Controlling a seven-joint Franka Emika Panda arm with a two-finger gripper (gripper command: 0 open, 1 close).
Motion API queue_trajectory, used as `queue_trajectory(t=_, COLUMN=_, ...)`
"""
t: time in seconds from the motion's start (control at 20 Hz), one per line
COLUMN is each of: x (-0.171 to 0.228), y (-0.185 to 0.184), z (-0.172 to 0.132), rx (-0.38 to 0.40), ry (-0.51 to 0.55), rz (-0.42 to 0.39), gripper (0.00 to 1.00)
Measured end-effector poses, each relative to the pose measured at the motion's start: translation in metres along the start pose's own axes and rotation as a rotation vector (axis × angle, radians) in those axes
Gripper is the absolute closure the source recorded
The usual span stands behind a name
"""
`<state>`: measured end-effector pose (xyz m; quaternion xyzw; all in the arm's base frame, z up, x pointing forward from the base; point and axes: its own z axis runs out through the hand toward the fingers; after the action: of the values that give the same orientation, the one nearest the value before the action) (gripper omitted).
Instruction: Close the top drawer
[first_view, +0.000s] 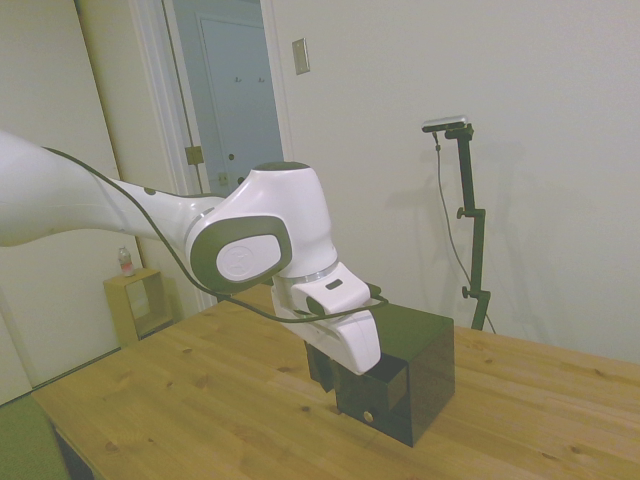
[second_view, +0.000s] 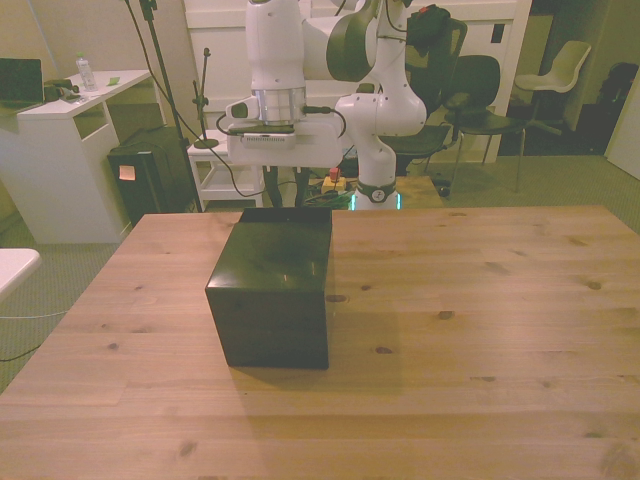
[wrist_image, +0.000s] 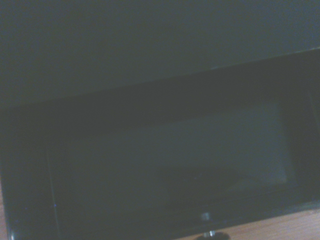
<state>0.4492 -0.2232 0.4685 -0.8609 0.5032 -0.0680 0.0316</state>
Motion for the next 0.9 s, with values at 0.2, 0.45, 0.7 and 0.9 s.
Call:
queue_trajectory(t=0.2, x=0.002, y=-0.004, z=0.000, rx=-0.001, ry=0.001, rz=-0.004, gripper=1.00)
queue_trajectory(t=0.45, x=0.006, y=-0.012, z=-0.001, rx=0.000, ry=0.005, rz=-0.012, gripper=1.00)
queue_trajectory(t=0.7, x=0.013, y=-0.021, z=-0.002, rx=-0.002, ry=0.009, rz=-0.018, gripper=1.00)
queue_trajectory(t=0.9, x=0.021, y=-0.027, z=-0.005, rx=-0.004, ry=0.014, rz=-0.018, gripper=1.00)
